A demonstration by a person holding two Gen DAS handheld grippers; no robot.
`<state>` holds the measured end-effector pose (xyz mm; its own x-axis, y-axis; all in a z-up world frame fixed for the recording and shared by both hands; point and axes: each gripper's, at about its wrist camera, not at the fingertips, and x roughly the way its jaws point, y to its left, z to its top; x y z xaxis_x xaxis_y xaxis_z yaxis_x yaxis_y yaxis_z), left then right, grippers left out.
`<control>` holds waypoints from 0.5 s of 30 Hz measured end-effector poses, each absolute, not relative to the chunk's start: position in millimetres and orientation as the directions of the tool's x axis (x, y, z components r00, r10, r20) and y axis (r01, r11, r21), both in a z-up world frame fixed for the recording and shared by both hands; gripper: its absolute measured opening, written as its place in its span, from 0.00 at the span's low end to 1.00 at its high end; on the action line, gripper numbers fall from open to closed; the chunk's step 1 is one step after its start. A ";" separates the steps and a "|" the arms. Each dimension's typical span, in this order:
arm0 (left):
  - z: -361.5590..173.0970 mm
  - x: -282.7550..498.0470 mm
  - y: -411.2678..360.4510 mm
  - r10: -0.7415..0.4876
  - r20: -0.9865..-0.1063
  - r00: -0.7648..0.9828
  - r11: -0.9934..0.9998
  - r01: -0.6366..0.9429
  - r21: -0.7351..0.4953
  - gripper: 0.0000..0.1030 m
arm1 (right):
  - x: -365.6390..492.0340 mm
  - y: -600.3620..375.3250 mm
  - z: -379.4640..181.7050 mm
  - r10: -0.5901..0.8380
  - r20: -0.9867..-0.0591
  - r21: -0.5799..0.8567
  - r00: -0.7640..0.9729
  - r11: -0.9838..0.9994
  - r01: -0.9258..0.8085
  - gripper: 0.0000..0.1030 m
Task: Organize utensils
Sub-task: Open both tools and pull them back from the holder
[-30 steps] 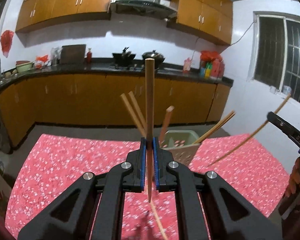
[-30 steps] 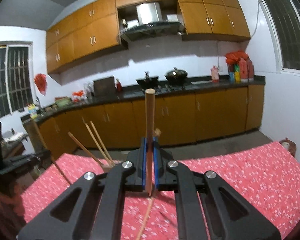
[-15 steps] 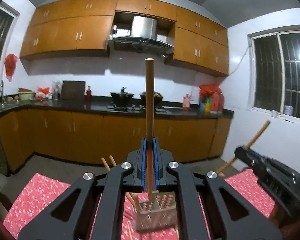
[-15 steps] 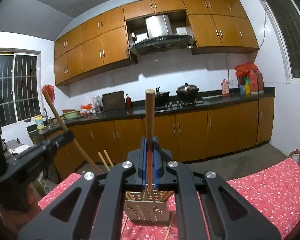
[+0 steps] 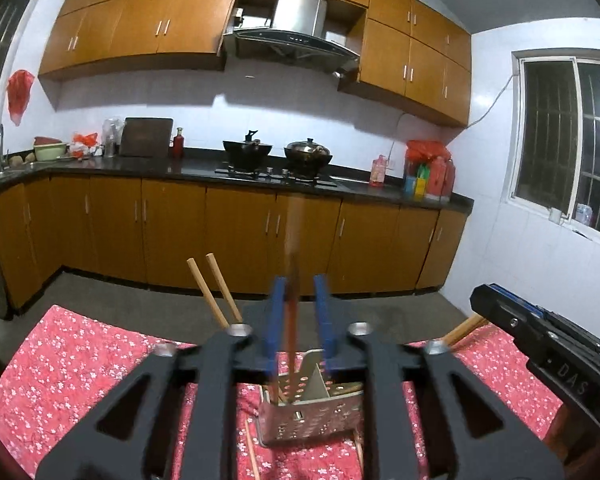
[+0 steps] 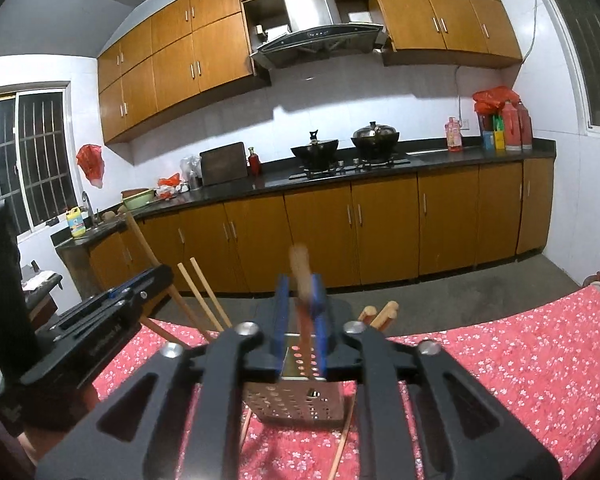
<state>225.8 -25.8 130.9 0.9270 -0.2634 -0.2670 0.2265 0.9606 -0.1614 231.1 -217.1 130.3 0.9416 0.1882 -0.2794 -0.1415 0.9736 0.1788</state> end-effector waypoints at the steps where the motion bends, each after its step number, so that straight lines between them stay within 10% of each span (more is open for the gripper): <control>1: 132.0 223.3 -24.3 -0.260 -0.256 0.931 0.961 0.224 -0.162 0.40 | 228.8 -217.7 131.5 0.186 -0.272 0.182 0.944 0.973 -0.140 0.27; 15: 148.0 191.3 8.4 -0.273 -0.195 0.942 0.941 0.219 -0.257 0.42 | 173.6 -227.9 142.8 0.149 -0.184 0.153 0.972 0.981 -0.121 0.32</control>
